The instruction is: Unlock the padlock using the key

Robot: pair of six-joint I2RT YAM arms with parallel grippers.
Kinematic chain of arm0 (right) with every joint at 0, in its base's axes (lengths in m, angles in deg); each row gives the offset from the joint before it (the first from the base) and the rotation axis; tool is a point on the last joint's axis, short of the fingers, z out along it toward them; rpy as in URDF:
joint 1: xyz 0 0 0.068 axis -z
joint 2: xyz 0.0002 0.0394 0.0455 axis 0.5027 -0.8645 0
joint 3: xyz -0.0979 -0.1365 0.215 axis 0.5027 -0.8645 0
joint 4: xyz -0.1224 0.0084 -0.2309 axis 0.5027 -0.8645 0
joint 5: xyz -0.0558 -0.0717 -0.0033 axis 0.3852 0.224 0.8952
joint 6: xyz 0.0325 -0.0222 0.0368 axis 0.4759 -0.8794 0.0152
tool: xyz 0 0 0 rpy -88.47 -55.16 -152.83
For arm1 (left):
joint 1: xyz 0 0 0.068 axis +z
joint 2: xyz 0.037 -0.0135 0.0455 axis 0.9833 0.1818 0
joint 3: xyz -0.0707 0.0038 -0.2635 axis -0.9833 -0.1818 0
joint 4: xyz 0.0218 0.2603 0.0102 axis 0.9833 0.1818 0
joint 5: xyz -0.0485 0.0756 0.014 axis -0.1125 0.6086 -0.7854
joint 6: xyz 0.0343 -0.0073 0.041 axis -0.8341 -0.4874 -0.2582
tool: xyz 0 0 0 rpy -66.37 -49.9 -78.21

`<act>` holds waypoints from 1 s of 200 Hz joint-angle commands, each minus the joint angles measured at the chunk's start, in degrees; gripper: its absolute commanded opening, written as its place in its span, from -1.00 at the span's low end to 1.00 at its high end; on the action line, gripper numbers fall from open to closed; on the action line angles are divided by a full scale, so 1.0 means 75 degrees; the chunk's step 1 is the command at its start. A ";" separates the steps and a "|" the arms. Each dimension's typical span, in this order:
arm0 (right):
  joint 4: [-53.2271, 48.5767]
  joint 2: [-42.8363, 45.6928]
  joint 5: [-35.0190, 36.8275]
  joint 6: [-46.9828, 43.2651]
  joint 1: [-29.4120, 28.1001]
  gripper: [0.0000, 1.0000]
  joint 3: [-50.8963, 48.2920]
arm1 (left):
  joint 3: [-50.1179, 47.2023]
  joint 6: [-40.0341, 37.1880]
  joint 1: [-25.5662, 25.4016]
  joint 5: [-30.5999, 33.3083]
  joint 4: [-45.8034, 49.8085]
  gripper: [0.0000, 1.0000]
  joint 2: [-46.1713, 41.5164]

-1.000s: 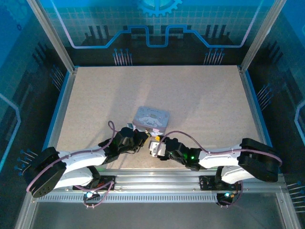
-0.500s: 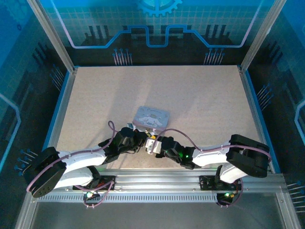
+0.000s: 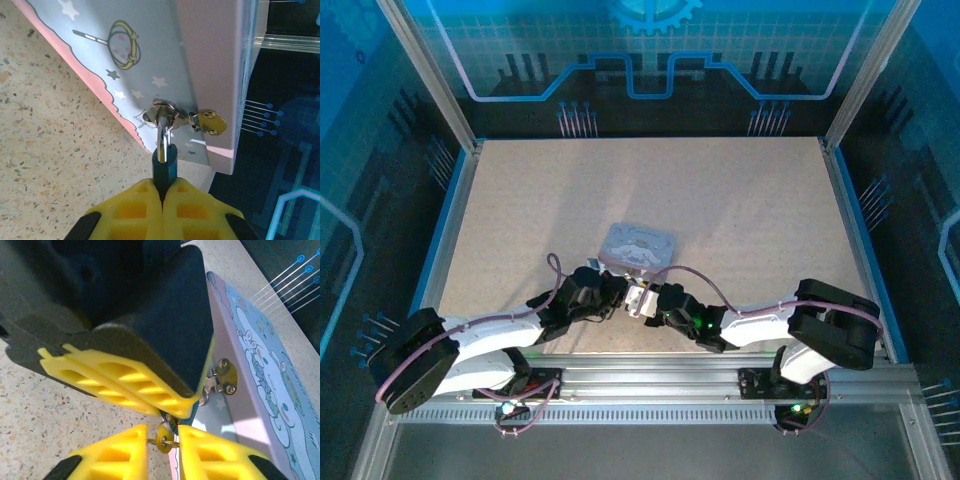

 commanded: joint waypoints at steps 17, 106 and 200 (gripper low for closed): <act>0.0371 -0.0150 0.0157 0.0203 0.0111 -0.75 0.0181 | 0.0179 0.0121 -0.0041 -0.0118 -0.0325 -0.90 -0.0115; 0.0320 -0.0139 0.0313 0.0458 0.0152 -1.00 0.0173 | 0.0159 0.0124 -0.0046 -0.0114 -0.0348 -0.90 -0.0087; -0.0508 0.0394 -0.0810 0.3361 0.0474 -1.00 0.0400 | 0.0051 0.0120 -0.0047 -0.0091 -0.0395 -0.90 -0.0068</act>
